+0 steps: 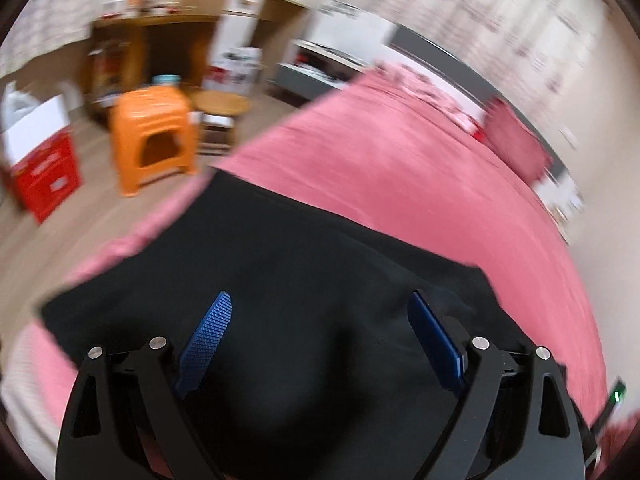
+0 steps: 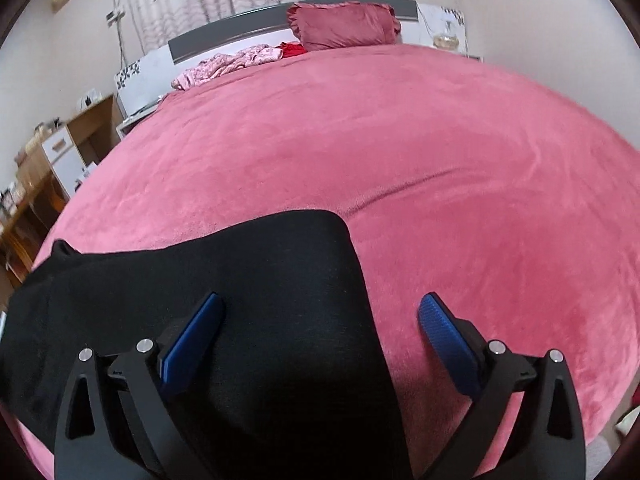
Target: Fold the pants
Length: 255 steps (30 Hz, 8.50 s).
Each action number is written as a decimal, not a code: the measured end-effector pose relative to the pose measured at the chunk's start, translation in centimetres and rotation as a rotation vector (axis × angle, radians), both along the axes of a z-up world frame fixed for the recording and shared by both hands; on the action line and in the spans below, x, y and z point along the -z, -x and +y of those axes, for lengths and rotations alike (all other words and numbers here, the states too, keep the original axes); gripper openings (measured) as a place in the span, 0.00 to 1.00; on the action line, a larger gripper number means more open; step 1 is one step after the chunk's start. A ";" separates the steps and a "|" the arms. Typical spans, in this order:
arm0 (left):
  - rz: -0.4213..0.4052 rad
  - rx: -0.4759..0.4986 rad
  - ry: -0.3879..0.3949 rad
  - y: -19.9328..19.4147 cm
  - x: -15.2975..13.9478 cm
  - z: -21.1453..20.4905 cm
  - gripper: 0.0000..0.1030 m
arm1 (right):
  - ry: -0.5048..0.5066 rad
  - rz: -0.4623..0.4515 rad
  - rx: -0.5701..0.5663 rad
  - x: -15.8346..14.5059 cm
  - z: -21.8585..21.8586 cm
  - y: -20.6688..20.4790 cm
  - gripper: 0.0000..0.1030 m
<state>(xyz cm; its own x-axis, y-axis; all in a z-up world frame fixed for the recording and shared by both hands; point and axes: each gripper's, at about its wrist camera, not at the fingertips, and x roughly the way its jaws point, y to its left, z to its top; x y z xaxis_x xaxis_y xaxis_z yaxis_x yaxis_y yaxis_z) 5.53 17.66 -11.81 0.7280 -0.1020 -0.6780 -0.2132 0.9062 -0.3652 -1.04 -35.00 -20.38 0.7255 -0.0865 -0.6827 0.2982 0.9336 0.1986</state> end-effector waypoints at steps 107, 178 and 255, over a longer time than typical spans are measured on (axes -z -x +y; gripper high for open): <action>-0.105 0.591 0.205 -2.8 -4.2 -17.3 0.66 | -0.498 0.011 -0.367 -3.3 3.4 1.6 0.71; 0.028 0.754 -0.189 -9.9 0.0 -29.4 0.36 | -0.061 0.096 -0.327 -6.2 3.1 -6.0 0.20; 0.081 0.827 0.044 1.8 4.6 -18.8 0.83 | -0.260 0.197 -0.096 -3.5 -2.8 7.5 0.64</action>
<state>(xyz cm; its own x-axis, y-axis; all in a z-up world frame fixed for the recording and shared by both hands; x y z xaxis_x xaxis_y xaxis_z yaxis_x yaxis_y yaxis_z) 3.75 -1.12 -16.40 0.3560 -0.6101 -0.7078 0.4882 0.7673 -0.4158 -8.53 -37.84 -16.89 0.5740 0.1713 -0.8007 0.2675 0.8850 0.3810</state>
